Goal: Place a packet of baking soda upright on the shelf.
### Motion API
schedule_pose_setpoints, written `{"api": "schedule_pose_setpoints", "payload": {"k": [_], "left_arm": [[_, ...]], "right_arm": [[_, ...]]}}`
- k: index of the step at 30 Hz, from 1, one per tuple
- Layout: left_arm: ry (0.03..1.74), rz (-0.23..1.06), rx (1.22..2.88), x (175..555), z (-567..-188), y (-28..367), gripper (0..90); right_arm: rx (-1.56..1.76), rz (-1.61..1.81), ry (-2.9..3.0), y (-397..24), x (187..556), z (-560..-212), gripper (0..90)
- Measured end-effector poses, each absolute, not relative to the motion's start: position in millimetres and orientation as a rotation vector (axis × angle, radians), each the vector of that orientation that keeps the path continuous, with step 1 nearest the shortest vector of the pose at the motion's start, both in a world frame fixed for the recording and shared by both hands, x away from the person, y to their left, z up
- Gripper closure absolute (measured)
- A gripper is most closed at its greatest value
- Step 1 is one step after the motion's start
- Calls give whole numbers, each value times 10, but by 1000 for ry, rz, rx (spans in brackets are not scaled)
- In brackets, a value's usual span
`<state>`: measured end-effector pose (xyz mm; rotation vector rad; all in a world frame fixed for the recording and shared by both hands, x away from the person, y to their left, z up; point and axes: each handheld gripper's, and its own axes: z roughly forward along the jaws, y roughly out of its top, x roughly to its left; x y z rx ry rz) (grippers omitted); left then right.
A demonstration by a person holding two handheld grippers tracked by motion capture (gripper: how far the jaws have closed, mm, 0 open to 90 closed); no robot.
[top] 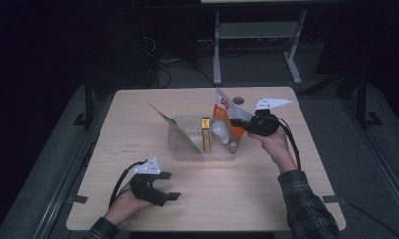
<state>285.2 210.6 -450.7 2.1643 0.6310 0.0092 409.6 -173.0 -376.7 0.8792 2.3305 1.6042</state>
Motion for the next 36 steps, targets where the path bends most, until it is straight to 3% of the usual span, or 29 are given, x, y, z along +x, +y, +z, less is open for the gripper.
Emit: {"api": "schedule_pose_setpoints", "payload": {"k": [8, 10, 14, 16, 24, 36], "left_arm": [[622, -1, 2182, 2849, -4521, 2082, 161], [618, -3, 2183, 2849, -4520, 2081, 161], [623, -3, 2180, 2851, -4519, 2082, 161], [619, -2, 2182, 2854, -4519, 2082, 160], [608, 9, 2190, 2856, -4509, 2089, 160], [597, 21, 2201, 2858, -4489, 2101, 160]], "right_arm": [[878, 1584, 2318, -1742, 4086, -3767, 881], [880, 1585, 2315, -1746, 4085, -3762, 780], [908, 1511, 2313, -1735, 4058, -3738, 470], [931, 1491, 2299, -1739, 4052, -3735, 398], [958, 1469, 2302, -1791, 4000, -3708, 299], [942, 1431, 2324, -1924, 3772, -3647, 253]]}}
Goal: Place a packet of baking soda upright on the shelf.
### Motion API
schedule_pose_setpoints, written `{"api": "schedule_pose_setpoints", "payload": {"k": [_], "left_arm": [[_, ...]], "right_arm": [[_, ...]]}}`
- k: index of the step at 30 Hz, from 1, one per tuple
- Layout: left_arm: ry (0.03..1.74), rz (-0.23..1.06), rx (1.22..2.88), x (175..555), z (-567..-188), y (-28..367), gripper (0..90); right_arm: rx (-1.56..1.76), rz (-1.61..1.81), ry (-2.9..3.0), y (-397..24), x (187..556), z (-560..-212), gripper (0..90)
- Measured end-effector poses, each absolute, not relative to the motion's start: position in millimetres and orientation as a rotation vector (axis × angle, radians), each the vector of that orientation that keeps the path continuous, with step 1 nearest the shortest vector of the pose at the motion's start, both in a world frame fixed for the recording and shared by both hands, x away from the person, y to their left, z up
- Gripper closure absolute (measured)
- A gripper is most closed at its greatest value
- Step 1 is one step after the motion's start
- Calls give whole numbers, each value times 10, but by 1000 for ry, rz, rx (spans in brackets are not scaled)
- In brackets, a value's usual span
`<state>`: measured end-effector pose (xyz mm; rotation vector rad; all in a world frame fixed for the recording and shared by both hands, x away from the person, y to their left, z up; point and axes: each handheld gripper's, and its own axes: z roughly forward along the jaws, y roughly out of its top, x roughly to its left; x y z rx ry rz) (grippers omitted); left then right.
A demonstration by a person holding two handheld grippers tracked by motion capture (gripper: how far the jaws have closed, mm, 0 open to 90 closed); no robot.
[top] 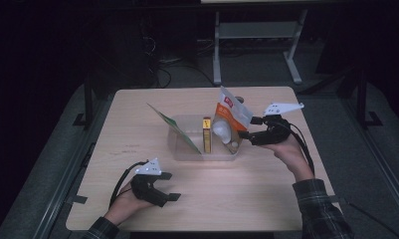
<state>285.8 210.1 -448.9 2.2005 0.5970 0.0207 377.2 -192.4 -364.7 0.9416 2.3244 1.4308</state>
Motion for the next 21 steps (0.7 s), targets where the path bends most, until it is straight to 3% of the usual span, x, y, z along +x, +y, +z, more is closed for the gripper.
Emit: {"api": "schedule_pose_setpoints", "payload": {"k": [21], "left_arm": [[579, 47, 2216, 2782, -4433, 2150, 161]], "right_arm": [[969, 1389, 2370, -2185, 3278, -3901, 242]]}}
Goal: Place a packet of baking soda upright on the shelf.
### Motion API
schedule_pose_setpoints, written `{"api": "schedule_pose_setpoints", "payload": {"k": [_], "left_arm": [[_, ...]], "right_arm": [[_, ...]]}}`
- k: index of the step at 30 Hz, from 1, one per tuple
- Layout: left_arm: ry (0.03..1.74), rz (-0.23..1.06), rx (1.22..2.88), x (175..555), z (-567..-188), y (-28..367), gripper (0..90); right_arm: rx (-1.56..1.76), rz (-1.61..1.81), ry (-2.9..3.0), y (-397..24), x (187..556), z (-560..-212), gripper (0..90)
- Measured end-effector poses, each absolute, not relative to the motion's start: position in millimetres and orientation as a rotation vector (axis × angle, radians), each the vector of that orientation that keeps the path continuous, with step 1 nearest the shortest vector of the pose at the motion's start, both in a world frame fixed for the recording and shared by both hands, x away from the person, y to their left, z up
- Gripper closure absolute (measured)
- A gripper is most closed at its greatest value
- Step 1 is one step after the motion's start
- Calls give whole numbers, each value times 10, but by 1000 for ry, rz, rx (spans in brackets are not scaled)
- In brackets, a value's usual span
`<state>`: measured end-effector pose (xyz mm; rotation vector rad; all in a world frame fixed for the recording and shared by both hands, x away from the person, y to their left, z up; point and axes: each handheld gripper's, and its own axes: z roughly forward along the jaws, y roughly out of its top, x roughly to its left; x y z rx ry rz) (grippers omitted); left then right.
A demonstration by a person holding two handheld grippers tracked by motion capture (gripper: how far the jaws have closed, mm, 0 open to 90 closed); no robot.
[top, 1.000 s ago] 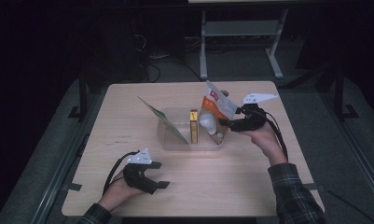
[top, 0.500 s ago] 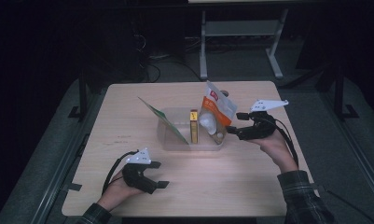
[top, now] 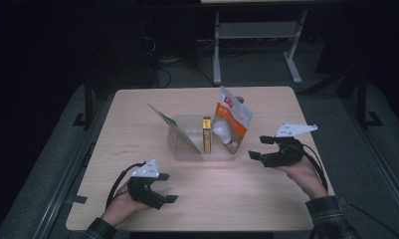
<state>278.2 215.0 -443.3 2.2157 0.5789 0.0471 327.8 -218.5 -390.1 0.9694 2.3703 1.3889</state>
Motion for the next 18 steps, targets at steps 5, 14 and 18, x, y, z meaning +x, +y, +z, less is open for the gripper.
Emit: {"api": "schedule_pose_setpoints", "payload": {"k": [5, 14, 18], "left_arm": [[572, 52, 2222, 2769, -4436, 2141, 161], [573, 57, 2235, 2692, -4449, 2172, 161], [586, 53, 2228, 2643, -4461, 2197, 160]], "right_arm": [[954, 1377, 2402, -2191, 3139, -4009, 242], [931, 1365, 2459, -2101, 2923, -4179, 241], [918, 1346, 2496, -2031, 2834, -4260, 241]]}}
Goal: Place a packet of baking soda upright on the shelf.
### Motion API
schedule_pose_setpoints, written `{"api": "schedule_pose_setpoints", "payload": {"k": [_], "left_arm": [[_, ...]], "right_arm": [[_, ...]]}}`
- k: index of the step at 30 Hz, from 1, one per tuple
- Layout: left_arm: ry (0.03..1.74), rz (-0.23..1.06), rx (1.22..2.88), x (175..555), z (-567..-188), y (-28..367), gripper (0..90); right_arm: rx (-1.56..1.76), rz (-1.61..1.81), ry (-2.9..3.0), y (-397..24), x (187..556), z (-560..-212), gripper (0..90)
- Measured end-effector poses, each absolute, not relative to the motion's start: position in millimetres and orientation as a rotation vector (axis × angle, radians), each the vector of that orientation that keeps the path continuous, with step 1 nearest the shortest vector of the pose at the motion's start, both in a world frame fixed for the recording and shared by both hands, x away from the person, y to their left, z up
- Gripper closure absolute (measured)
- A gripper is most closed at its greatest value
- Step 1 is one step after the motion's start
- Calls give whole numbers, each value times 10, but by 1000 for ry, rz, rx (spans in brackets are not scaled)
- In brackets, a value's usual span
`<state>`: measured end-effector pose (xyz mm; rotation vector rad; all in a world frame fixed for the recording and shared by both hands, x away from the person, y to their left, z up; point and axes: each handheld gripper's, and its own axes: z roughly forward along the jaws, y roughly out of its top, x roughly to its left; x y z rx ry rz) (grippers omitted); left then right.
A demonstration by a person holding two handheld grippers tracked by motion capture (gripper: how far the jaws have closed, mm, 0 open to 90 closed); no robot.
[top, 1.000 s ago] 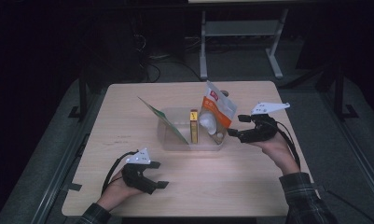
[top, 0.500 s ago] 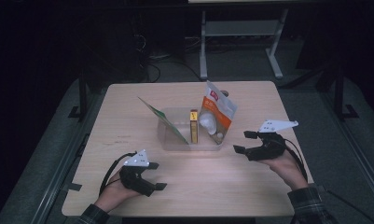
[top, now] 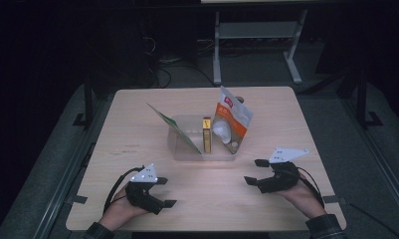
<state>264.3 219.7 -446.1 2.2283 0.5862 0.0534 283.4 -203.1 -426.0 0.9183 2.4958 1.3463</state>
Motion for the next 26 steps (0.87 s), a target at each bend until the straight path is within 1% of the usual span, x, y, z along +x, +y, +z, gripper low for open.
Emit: {"api": "schedule_pose_setpoints", "payload": {"k": [11, 26], "left_arm": [[592, 54, 2273, 2528, -4541, 2247, 160], [578, 48, 2293, 2563, -4571, 2195, 161]], "right_arm": [[913, 1285, 2591, -1900, 2562, -4457, 229], [873, 1276, 2584, -1862, 2597, -4474, 205]]}}
